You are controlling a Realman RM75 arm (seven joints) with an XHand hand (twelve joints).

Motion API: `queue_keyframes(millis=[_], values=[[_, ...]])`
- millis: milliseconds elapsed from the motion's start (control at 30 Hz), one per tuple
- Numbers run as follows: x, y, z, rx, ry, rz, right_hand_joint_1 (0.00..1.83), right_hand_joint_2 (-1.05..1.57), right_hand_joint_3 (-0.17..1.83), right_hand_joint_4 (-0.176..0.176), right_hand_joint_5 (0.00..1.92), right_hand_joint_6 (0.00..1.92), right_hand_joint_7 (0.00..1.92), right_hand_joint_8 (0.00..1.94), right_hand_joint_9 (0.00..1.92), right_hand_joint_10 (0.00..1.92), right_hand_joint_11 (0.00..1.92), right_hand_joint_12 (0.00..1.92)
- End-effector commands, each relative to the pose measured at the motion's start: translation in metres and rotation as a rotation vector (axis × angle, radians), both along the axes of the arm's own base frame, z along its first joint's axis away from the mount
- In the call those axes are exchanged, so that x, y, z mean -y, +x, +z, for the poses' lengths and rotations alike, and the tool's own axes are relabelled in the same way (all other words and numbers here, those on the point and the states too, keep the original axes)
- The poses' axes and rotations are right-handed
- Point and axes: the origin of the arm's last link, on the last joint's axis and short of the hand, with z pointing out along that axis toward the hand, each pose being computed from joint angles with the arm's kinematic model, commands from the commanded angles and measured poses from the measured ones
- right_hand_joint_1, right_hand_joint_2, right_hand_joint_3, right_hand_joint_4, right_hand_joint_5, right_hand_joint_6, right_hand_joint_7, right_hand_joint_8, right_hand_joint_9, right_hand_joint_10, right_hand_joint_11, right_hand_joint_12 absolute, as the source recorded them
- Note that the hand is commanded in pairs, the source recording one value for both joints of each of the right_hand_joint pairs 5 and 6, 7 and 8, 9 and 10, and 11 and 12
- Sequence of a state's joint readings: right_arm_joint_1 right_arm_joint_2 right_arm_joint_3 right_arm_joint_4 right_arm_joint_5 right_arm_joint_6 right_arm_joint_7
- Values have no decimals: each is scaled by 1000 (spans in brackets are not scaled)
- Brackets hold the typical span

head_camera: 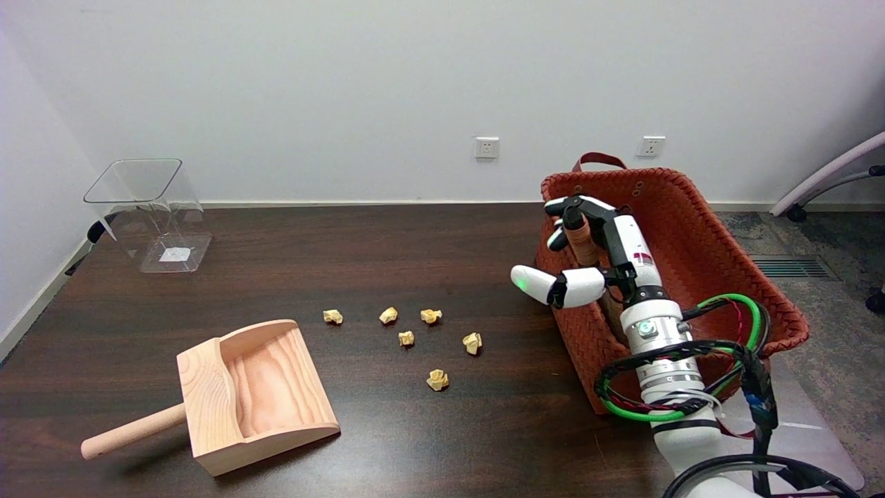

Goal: Pick up the broom.

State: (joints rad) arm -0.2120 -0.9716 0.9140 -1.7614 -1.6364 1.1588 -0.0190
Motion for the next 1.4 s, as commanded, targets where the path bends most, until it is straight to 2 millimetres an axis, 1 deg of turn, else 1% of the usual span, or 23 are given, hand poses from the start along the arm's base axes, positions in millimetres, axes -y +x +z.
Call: queue_keyframes(millis=[33, 300, 433, 567, 667, 700, 733, 767, 833, 867, 900, 933, 1000, 1233, 1400], values=[[6, 1, -1, 68, 16, 21, 978, -104, 891, 0, 885, 885, 1286, 1286, 885, 885, 885, 885], [9, 5, 0, 82, 14, 41, 959, 82, 873, 0, 1237, 1237, 1453, 1453, 1237, 1237, 1237, 1237], [11, 6, 1, 80, 13, 48, 953, 184, 849, 0, 1357, 1357, 1512, 1512, 1357, 1357, 1357, 1357], [12, 5, 1, 78, 12, 45, 944, 263, 859, 0, 1522, 1522, 1581, 1581, 1522, 1522, 1522, 1522], [13, 4, 1, 84, 12, 39, 942, 291, 868, 0, 1562, 1562, 1634, 1634, 1562, 1562, 1562, 1562], [13, 4, 1, 84, 14, 37, 944, 263, 888, 0, 1495, 1495, 1608, 1608, 1495, 1495, 1495, 1495], [13, 4, 1, 83, 14, 37, 969, 122, 938, 0, 1196, 1196, 1428, 1428, 1196, 1196, 1196, 1196], [13, 4, 1, 83, 14, 39, 988, -18, 983, 0, 918, 918, 1139, 1139, 918, 918, 918, 918], [14, 5, 1, 80, 15, 43, 972, -176, 1060, 0, 672, 672, 637, 637, 672, 672, 672, 672], [14, 6, 1, 78, 16, 45, 954, -282, 1109, 0, 443, 443, 395, 395, 443, 443, 443, 443], [14, 6, 1, 77, 16, 46, 935, -319, 1115, 0, 306, 306, 327, 327, 306, 306, 306, 306], [15, 7, 1, 76, 17, 50, 936, -339, 1103, 0, 222, 222, 273, 273, 222, 222, 222, 222], [16, 7, 1, 76, 18, 51, 936, -344, 1071, 0, 161, 161, 227, 227, 161, 161, 161, 161], [16, 8, -1, 77, 24, 53, 934, -341, 978, 0, 129, 129, 174, 174, 129, 129, 129, 129], [6, 12, -11, 76, 43, 65, 935, -355, 967, 0, 78, 78, 161, 161, 78, 78, 78, 78]])
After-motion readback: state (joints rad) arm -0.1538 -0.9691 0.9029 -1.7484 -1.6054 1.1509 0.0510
